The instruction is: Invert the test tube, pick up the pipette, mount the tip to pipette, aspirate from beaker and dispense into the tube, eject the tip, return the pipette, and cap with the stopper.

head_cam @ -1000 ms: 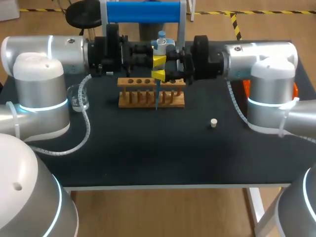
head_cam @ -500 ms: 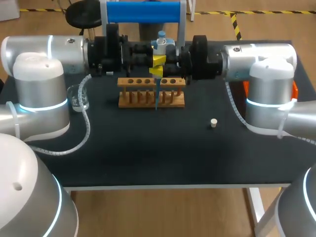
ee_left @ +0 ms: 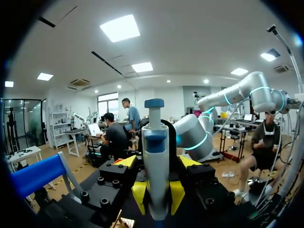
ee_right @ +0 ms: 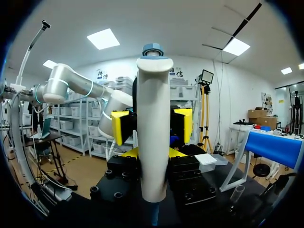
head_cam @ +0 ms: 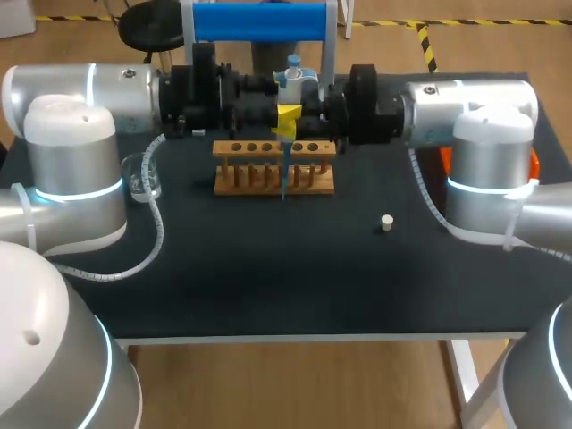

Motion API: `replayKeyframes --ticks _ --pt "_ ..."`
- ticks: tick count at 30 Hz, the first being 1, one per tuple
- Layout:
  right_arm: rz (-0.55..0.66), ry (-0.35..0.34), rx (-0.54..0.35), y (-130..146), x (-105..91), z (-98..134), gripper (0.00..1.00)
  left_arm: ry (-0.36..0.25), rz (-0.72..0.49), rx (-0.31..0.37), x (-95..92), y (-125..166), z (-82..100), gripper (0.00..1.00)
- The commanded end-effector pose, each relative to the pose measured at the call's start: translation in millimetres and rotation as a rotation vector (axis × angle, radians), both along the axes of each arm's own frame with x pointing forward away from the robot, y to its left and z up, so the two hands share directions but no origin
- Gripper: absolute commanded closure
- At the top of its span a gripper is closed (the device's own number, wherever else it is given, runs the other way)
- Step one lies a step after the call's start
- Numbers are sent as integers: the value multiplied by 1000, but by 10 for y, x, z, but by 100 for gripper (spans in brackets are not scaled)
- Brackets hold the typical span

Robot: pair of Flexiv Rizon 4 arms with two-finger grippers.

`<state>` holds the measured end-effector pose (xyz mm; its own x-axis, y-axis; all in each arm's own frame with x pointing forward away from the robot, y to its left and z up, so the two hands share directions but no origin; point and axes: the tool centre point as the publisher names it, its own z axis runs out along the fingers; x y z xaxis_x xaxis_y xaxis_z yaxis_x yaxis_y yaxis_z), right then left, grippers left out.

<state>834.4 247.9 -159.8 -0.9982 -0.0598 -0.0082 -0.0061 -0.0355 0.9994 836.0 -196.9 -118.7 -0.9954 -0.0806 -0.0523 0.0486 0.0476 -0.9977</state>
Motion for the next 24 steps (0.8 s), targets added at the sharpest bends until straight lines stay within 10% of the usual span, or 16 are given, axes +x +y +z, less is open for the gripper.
replayKeyframes --ticks 1,24 --pt "20 -5 -4 -70 16 1 100 -1 2 -2 -7 -1 -3 0" --pt "159 -57 33 -933 240 118 100 -1 2 -2 -7 -1 -3 0"
